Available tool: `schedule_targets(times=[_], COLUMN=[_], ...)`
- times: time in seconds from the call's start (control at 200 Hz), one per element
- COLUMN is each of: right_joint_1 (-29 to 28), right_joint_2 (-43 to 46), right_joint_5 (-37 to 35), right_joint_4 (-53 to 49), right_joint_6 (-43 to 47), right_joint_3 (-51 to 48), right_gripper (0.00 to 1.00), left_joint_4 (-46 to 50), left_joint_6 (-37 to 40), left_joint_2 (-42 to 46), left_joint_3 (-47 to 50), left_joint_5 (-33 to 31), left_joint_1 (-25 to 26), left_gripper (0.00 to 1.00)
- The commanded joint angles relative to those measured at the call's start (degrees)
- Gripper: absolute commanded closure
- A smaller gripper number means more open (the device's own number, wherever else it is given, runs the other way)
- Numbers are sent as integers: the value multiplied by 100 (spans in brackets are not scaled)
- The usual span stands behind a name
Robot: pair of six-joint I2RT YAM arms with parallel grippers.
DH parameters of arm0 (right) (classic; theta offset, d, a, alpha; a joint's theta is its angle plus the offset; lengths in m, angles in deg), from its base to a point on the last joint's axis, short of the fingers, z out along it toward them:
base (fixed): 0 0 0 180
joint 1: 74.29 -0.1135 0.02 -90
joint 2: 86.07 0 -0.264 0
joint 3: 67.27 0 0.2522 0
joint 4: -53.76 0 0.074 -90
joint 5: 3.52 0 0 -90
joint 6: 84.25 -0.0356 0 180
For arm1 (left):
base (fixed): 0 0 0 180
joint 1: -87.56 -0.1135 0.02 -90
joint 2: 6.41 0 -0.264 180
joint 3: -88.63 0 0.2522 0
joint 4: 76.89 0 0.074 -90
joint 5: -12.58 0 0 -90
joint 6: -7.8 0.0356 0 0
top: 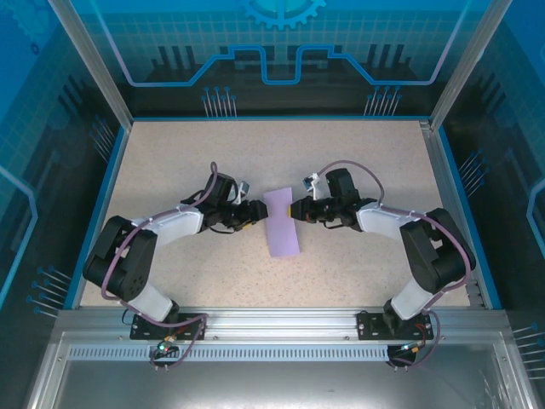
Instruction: Fold a paper plane with a square sheet of paper (pick it up from the middle)
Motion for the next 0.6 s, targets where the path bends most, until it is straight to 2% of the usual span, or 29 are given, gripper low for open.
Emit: schedule_targets(times=[0.0,0.25,0.595], right_joint_1=[125,242,262], right_joint_2=[160,186,191], right_joint_5=[478,835,933], right_joint_4=[441,1256,1434], right_joint_6=[-354,-903,-1089], right_joint_3=[-119,-235,-266], right_gripper=[90,90,90], left_joint_4=[-606,-940,-1458], left_joint_6=[-297,-485,-853], left_joint_2=[249,256,192], left_joint_3=[148,233,315], left_joint_5=[439,639,1016], left_joint_1=[-145,-242,-244], left_gripper=[37,35,35])
